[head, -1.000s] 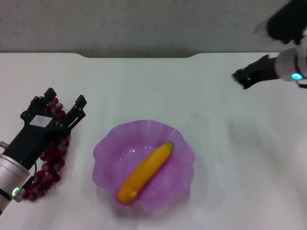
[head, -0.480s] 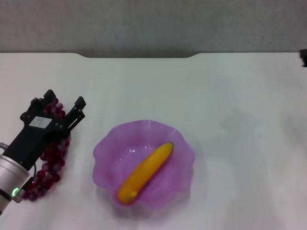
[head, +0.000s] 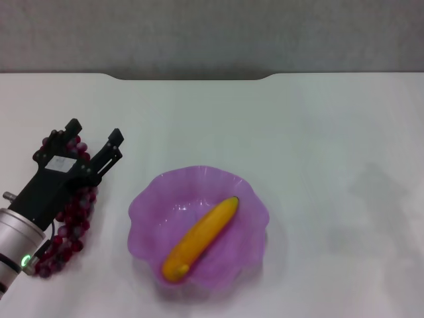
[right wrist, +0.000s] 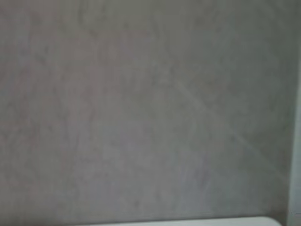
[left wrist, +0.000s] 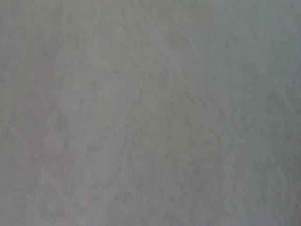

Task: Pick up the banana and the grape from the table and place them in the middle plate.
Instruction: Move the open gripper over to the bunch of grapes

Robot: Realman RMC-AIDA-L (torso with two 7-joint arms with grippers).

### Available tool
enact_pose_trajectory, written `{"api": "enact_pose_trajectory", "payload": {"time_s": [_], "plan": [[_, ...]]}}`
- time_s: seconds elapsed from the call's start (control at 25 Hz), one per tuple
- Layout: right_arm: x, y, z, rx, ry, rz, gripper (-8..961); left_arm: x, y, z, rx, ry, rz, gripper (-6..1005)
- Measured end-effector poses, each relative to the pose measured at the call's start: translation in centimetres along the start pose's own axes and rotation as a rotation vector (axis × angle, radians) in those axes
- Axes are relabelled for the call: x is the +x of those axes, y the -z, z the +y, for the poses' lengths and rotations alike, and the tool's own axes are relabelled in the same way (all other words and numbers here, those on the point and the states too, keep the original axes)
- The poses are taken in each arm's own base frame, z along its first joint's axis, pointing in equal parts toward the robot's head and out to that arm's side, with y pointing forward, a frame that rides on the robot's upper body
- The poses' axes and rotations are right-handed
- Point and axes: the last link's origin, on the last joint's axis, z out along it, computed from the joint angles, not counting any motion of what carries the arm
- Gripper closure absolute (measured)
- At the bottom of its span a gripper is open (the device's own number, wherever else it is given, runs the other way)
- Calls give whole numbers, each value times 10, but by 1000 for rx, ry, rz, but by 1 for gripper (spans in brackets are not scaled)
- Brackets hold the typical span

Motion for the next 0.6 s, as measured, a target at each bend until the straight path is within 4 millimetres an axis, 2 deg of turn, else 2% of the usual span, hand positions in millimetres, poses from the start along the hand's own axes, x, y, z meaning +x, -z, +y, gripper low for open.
{"api": "enact_pose_trajectory", "payload": {"time_s": [0.36, 0.6], "plan": [[22, 46, -31, 28, -101, -133, 953, 0, -3, 1, -2, 0, -4, 114], [33, 69, -30, -33, -166, -293, 953, 0, -4, -2, 9, -2, -9, 114]]}}
